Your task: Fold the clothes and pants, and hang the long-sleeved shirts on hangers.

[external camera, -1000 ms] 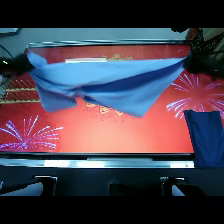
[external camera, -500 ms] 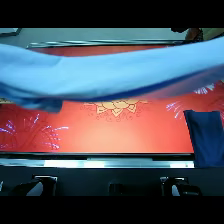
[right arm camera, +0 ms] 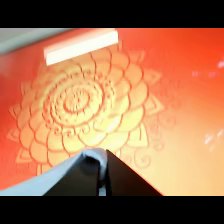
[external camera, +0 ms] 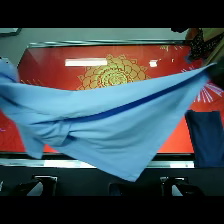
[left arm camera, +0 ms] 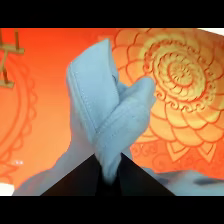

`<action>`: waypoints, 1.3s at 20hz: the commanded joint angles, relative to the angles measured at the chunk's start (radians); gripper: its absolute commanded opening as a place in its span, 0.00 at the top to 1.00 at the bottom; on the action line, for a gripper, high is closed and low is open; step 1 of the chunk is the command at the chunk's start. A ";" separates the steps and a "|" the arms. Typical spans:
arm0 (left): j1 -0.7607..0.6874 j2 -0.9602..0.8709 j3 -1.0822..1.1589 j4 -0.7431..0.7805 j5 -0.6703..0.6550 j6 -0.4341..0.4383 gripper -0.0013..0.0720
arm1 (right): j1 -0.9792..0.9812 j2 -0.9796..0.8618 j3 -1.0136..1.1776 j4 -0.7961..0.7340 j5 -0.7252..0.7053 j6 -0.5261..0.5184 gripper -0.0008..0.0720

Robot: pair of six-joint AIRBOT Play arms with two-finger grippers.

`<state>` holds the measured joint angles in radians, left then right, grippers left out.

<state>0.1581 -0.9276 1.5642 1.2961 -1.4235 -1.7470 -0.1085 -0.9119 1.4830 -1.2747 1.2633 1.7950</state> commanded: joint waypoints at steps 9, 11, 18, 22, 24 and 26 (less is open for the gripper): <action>-0.135 -0.687 -0.366 -0.110 0.560 0.056 0.95 | 0.001 -0.742 -0.036 0.200 -0.283 -0.069 0.94; -0.134 -0.765 -0.291 -0.122 0.530 0.103 0.95 | 0.001 -0.768 -0.036 0.201 -0.306 -0.047 0.94; 0.042 -0.670 -0.140 -0.055 0.284 0.208 0.24 | -0.001 -0.745 -0.036 0.182 -0.206 -0.074 0.94; 0.290 -0.471 -0.292 -0.089 0.201 0.275 0.24 | -0.001 -0.711 -0.036 0.180 -0.127 -0.113 0.94; 0.426 -0.358 -0.491 -0.191 0.234 0.356 0.24 | -0.001 -0.698 -0.036 0.180 -0.093 -0.114 0.94; 0.539 -0.298 -0.670 -0.283 0.260 0.411 0.24 | -0.001 -0.693 -0.036 0.182 -0.064 -0.122 0.94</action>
<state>0.5335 -1.3338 1.1042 1.1393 -1.1767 -1.4307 -0.1089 -1.6176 1.4471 -1.0931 1.1419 1.6894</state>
